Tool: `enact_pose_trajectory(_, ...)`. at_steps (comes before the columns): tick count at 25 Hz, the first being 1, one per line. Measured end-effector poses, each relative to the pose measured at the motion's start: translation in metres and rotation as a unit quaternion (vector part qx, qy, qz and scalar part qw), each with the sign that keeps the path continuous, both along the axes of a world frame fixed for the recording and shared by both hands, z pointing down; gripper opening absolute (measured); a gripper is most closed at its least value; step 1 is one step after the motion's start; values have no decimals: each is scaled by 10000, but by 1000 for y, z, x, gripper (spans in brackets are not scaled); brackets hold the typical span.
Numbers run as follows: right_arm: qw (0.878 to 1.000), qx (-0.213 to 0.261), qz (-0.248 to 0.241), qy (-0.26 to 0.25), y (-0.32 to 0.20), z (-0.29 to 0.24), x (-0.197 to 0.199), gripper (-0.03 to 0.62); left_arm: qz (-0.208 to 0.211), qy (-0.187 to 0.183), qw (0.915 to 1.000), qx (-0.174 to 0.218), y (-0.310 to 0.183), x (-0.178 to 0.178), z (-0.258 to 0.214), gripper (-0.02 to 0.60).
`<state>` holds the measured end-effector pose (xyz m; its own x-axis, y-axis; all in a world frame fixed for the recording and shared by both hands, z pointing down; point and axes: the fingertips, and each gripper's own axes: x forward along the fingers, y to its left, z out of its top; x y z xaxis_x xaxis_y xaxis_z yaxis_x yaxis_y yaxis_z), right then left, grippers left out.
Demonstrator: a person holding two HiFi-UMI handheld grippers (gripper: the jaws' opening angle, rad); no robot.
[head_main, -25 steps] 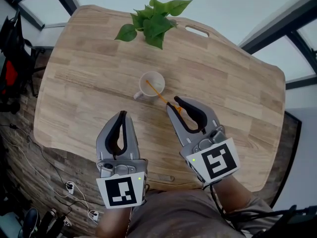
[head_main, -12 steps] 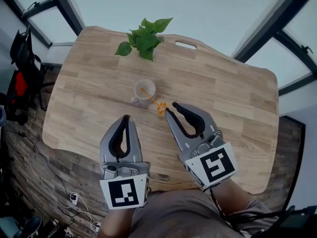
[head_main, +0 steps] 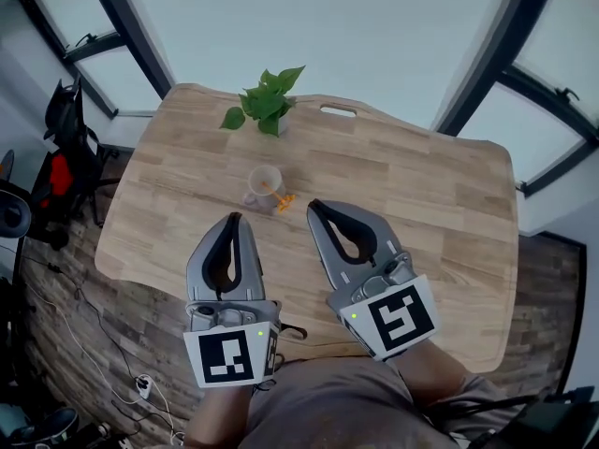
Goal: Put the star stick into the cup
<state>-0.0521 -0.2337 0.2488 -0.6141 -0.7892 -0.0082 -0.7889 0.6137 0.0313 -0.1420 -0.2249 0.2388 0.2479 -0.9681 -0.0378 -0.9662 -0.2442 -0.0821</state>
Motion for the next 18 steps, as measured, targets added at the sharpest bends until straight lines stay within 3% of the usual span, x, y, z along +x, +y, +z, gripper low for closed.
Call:
enact_pose_trajectory(6,9999,168,-37,12,11,-10,17,26,-54,-79,9996,261,12,15,-21,0)
enact_pose_trajectory(18,9990,339,-242,-181,19,-23,16,25,-145,-163,9993,297,26,23,-27,0)
